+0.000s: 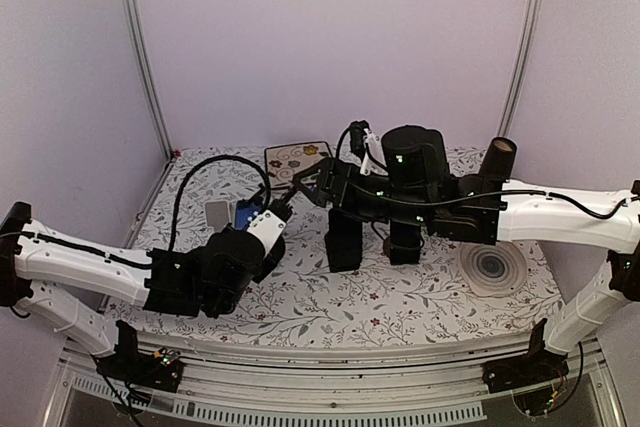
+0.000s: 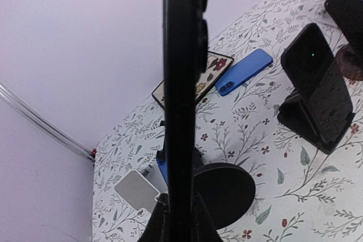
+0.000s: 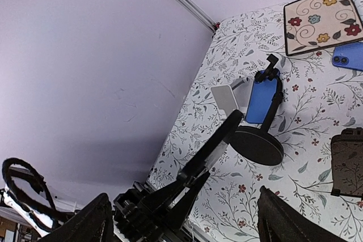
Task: Place the phone on the phone stand
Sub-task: Pass from the left arm to the right
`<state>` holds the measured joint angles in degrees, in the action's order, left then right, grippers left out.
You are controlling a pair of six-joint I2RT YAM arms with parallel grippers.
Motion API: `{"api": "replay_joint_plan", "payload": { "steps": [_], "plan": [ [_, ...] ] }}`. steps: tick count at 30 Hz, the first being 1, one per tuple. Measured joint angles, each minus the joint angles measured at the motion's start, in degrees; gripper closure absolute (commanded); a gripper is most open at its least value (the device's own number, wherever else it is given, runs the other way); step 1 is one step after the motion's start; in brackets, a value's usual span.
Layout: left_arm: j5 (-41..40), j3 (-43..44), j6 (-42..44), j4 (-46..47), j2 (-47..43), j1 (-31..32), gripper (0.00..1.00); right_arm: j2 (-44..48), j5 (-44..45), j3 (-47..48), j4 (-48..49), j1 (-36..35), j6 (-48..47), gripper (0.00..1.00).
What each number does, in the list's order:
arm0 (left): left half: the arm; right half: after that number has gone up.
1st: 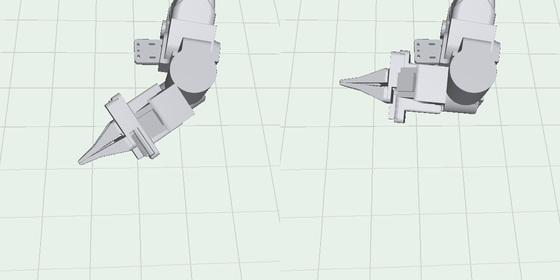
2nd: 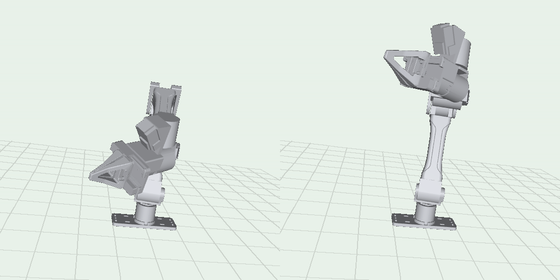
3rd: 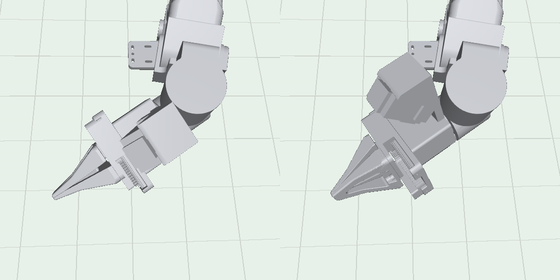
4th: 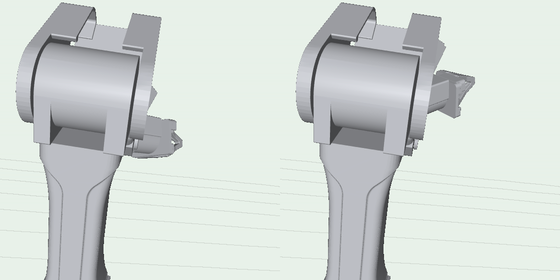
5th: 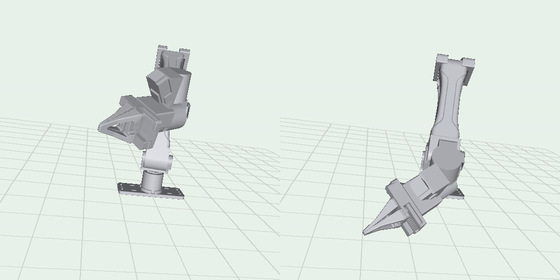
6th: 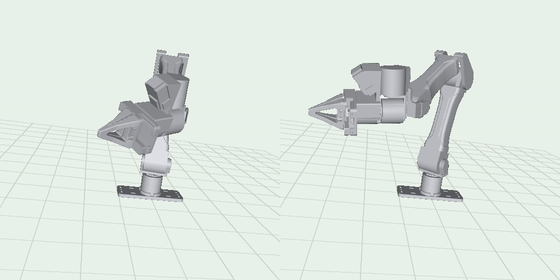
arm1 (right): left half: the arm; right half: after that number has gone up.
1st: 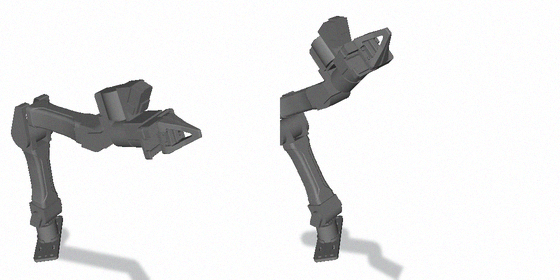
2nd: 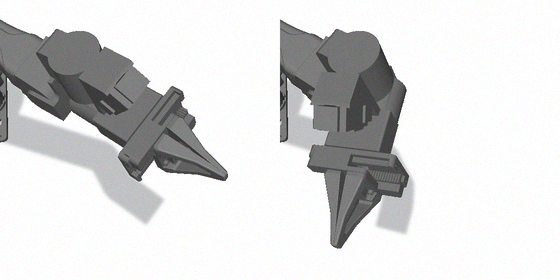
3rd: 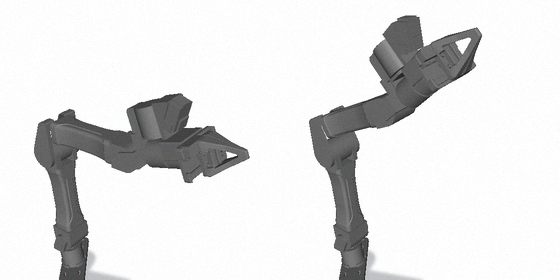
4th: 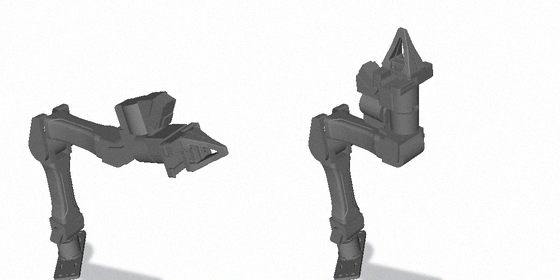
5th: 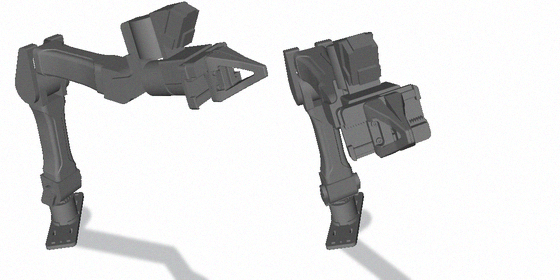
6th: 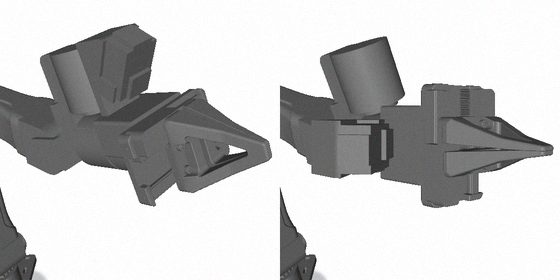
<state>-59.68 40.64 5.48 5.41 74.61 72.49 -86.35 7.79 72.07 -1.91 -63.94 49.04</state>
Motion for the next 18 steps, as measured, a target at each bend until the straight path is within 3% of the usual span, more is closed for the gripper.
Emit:
{"api": "replay_joint_plan", "payload": {
  "steps": [9,18],
  "plan": [
    [-11.7,-0.7,18.2,15.0,3.7,2.8,1.0,0.0,0.0,-0.6,1.8,0.6,2.7,0.16],
    [-14.8,-3.3,33.2,31.1,6.9,4.4,1.0,-2.0,-3.5,-0.8,4.7,2.1,5.3,0.19]
  ]
}}
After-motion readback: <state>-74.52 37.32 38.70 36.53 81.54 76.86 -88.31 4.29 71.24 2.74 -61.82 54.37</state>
